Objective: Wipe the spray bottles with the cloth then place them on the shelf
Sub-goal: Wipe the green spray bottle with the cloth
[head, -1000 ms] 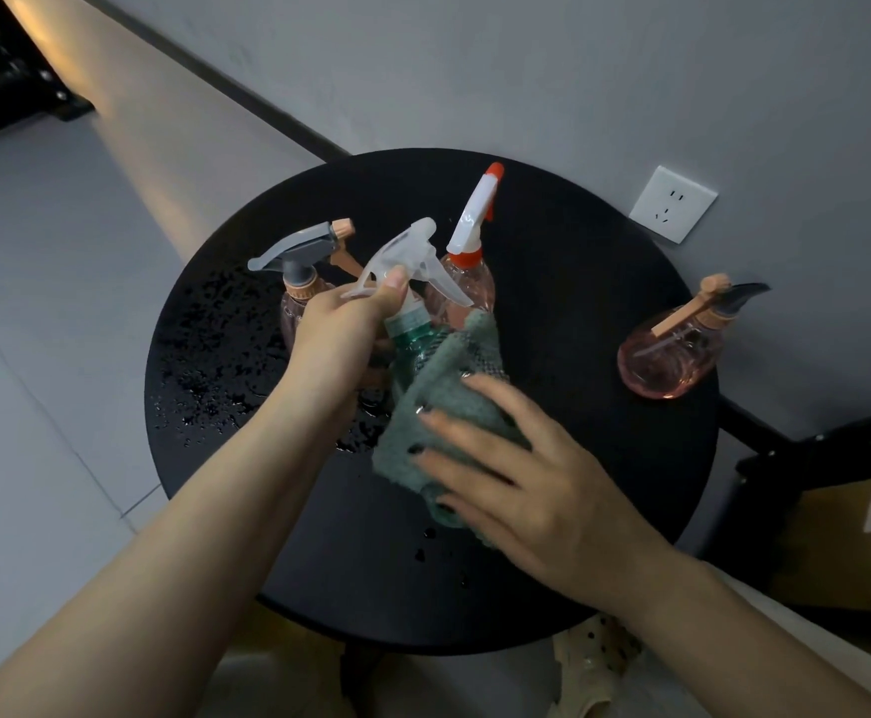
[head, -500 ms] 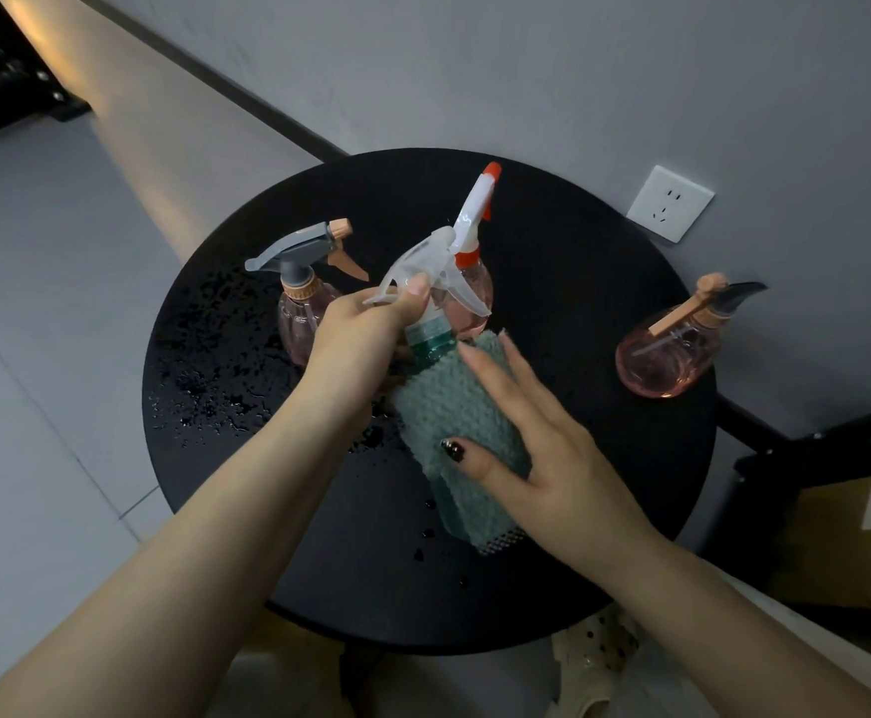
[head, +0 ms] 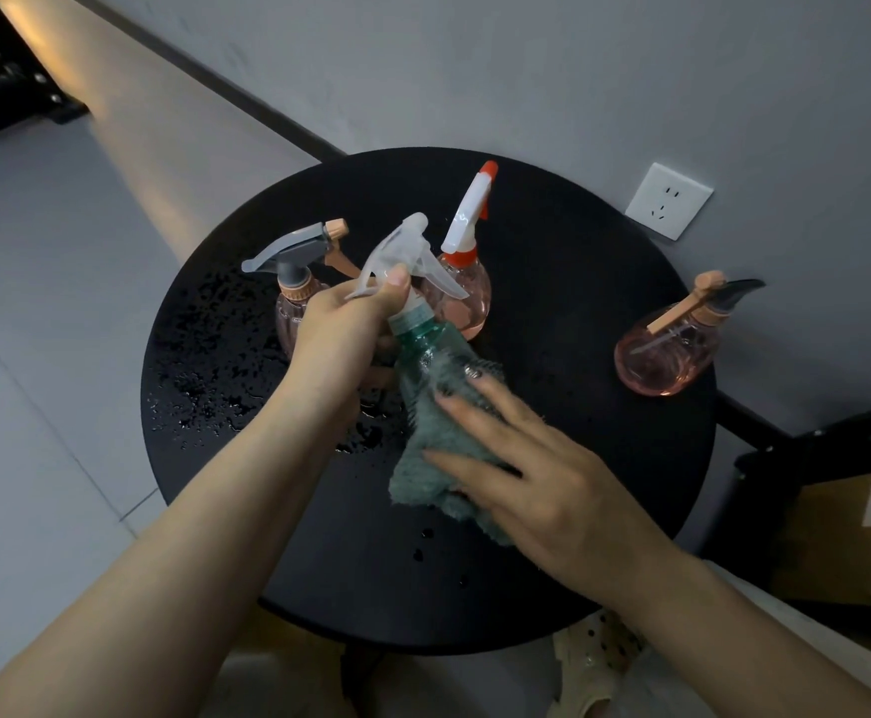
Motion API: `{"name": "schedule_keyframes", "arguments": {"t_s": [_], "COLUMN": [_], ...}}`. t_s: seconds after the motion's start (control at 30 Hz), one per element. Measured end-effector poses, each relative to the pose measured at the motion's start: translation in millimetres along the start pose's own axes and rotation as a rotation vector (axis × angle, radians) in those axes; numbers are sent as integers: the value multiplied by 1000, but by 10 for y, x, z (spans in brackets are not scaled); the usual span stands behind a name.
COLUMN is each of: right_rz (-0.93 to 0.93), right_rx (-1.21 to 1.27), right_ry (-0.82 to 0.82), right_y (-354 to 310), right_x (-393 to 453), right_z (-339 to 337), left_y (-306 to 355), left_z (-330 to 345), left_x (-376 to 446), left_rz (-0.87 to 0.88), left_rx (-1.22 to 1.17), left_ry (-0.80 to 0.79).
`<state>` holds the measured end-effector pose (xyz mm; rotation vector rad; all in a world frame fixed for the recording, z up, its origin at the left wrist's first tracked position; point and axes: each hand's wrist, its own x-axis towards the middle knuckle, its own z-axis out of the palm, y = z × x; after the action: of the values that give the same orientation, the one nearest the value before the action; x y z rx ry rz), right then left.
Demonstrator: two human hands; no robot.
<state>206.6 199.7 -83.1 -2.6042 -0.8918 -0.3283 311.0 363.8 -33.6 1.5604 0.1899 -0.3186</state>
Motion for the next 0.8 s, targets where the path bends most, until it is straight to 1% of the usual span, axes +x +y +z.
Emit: {"name": "schedule_keyframes", "arguments": {"t_s": [0.13, 0.2, 0.23, 0.3, 0.4, 0.53, 0.7, 0.8], "right_rz": [310, 411, 436, 456, 503, 608, 740, 764], "right_rx": [328, 439, 454, 447, 399, 316, 240, 178], "right_ry": [183, 258, 285, 320, 371, 369, 342, 296], "right_y": [14, 23, 31, 54, 135, 297, 564, 709], "right_x": [21, 36, 42, 57, 78, 63, -37, -76], "right_z": [-34, -57, -71, -101, -152, -207, -320, -355], "left_y": [-16, -26, -20, 8, 61, 60, 11, -44], "left_z": [54, 109, 139, 200, 321, 567, 986, 1192], "left_x": [11, 17, 19, 22, 32, 166, 377, 473], "left_rz": [18, 15, 14, 27, 102, 190, 298, 357], "left_rx": [22, 32, 30, 28, 66, 156, 324, 403], "left_ry": [2, 9, 11, 22, 32, 37, -50, -111]}}
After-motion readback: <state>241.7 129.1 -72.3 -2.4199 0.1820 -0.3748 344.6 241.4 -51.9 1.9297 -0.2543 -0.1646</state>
